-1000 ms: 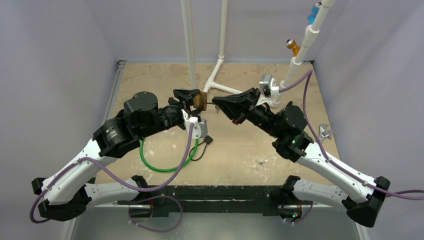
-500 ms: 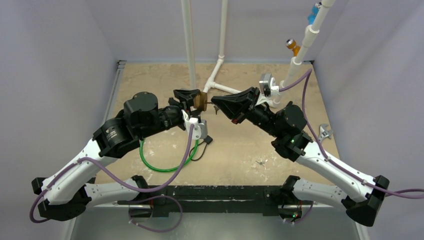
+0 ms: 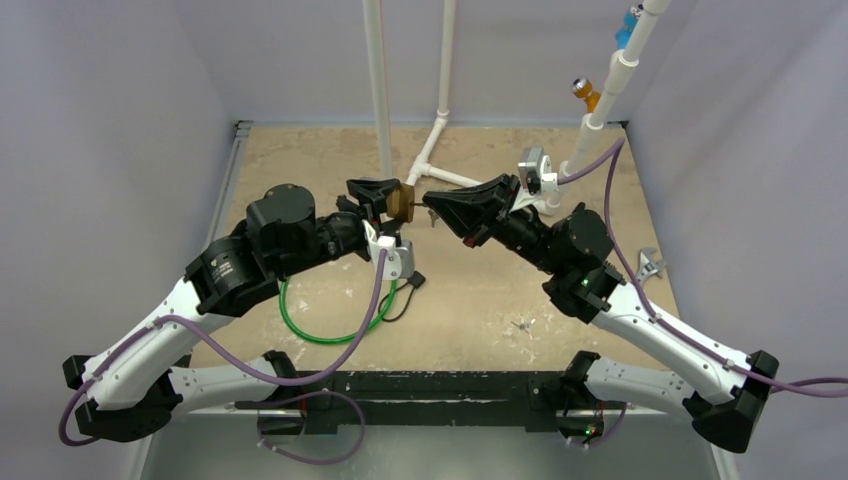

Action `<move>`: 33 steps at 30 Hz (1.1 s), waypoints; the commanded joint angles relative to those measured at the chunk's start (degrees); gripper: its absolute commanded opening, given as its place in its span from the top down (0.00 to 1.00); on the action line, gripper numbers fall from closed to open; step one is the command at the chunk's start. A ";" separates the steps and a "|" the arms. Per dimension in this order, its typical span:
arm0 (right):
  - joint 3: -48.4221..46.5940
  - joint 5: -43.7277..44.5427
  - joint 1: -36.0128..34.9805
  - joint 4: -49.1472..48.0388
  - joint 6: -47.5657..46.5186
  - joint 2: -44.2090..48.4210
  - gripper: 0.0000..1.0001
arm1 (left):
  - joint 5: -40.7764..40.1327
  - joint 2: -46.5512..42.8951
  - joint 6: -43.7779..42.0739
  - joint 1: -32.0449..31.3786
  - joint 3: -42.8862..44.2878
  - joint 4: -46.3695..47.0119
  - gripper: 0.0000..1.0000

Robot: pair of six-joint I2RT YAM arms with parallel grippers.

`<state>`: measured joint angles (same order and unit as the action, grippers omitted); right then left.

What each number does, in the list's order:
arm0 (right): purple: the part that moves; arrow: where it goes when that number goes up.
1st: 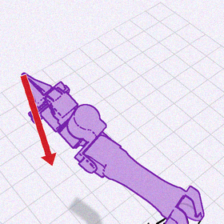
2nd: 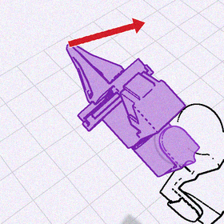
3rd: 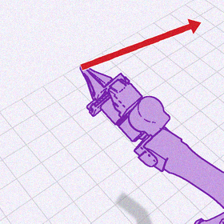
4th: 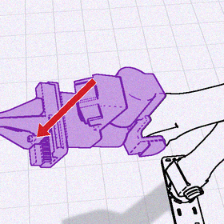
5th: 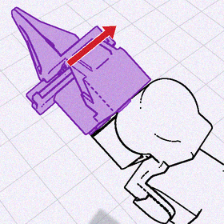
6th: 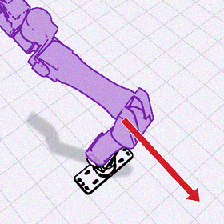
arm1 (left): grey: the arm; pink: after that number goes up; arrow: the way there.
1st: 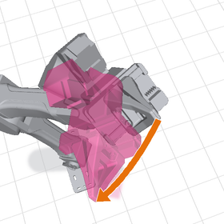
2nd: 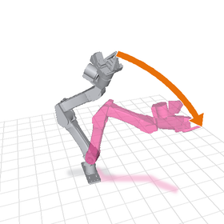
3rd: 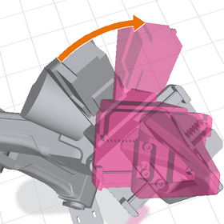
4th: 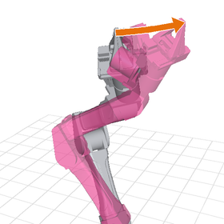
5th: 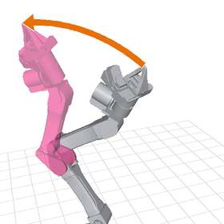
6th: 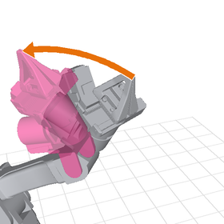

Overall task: Unlock with the key
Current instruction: Unlock the lock.

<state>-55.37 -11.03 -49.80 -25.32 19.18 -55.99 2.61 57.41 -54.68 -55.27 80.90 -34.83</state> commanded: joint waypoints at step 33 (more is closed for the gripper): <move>2.11 4.57 -0.65 2.03 -6.44 0.68 1.00 | 1.62 -0.63 -1.04 -1.38 4.97 6.34 1.00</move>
<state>-54.00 -9.39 -50.48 -26.39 15.16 -55.90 1.80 57.74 -54.65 -55.83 81.56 -36.67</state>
